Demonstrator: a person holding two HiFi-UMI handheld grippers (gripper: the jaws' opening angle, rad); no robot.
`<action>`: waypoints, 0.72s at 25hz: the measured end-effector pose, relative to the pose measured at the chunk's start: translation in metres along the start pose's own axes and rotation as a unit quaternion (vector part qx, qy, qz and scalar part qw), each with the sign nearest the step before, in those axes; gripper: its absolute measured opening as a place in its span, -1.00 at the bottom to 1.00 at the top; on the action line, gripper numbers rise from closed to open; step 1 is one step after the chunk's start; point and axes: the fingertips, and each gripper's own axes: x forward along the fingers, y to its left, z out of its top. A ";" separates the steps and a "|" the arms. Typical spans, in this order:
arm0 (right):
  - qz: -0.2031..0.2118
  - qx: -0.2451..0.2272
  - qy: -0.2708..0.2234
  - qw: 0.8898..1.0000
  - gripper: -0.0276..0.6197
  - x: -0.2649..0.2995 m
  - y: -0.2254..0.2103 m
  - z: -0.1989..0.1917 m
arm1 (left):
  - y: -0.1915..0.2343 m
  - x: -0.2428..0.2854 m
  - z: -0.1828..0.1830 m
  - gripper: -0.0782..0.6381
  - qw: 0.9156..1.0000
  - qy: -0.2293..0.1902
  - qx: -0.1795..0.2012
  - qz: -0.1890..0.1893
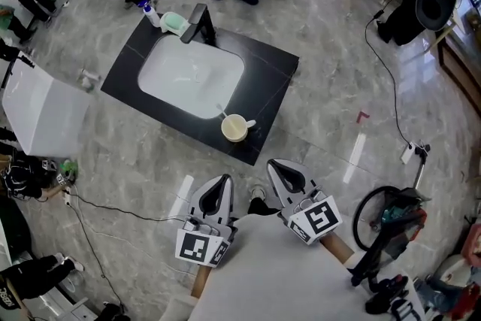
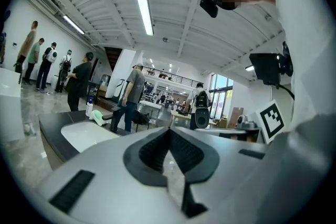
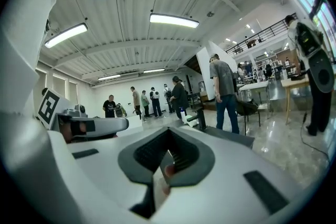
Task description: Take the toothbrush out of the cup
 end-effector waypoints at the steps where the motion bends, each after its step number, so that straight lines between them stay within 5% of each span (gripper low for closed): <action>1: 0.001 0.000 0.001 1.000 -0.90 0.002 -0.001 0.000 | 0.001 0.001 0.000 -0.77 1.000 0.000 -0.001 0.001; 18: -0.014 -0.011 0.028 0.999 -0.90 0.031 0.007 -0.010 | 0.026 -0.010 -0.009 -0.77 0.999 0.028 -0.023 0.004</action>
